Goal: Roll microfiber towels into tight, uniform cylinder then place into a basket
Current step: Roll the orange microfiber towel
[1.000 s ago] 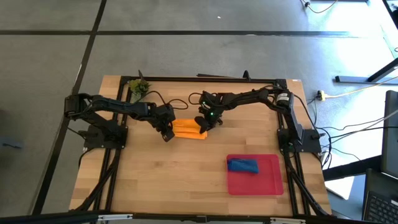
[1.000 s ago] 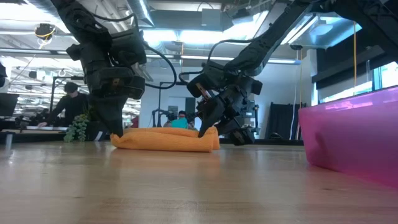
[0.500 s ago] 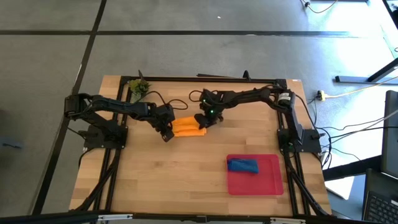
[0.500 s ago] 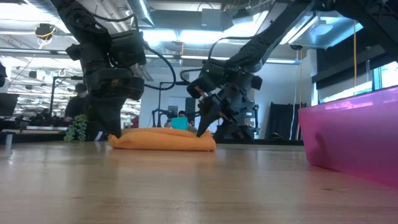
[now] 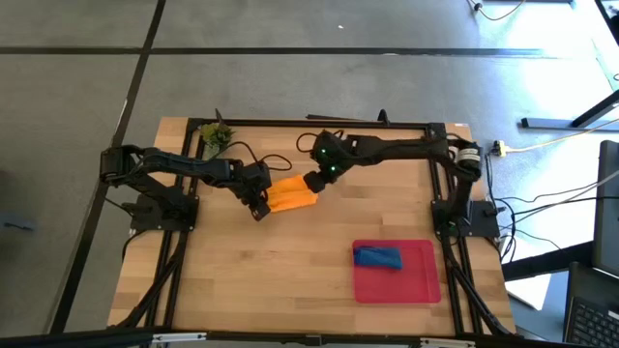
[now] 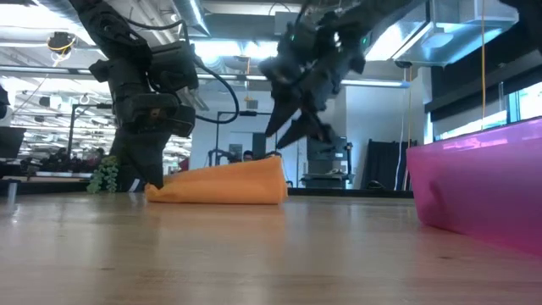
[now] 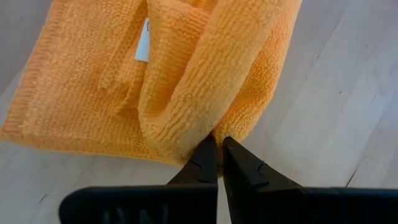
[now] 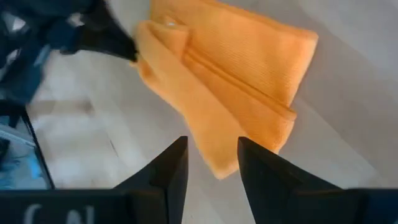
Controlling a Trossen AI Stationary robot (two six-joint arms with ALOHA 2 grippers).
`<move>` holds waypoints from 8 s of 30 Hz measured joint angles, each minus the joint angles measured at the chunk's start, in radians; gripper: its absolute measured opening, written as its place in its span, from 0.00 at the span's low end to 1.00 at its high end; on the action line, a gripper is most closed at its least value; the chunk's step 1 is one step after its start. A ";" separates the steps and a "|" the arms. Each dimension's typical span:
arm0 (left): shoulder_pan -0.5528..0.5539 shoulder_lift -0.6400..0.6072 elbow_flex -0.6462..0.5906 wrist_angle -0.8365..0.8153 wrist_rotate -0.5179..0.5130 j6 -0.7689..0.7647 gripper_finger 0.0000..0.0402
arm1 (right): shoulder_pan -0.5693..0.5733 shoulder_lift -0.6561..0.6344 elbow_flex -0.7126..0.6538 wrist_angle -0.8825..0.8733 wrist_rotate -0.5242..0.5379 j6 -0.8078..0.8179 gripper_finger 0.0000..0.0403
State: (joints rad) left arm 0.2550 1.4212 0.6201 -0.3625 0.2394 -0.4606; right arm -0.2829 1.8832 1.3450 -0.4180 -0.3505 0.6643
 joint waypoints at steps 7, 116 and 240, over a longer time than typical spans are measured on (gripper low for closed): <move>0.000 0.000 0.000 -0.004 0.005 0.000 0.00 | 0.089 -0.055 0.000 -0.040 0.148 -0.283 0.35; 0.011 0.000 -0.030 -0.004 0.047 0.026 0.00 | 0.214 0.240 -0.068 0.421 0.382 -0.905 0.16; -0.087 0.000 -0.004 -0.007 -0.094 0.306 0.00 | -0.174 0.438 0.110 0.290 -0.601 0.998 0.02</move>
State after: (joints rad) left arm 0.1676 1.4216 0.6165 -0.3692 0.1450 -0.1548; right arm -0.4564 2.3211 1.4548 -0.1276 -0.9512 1.6622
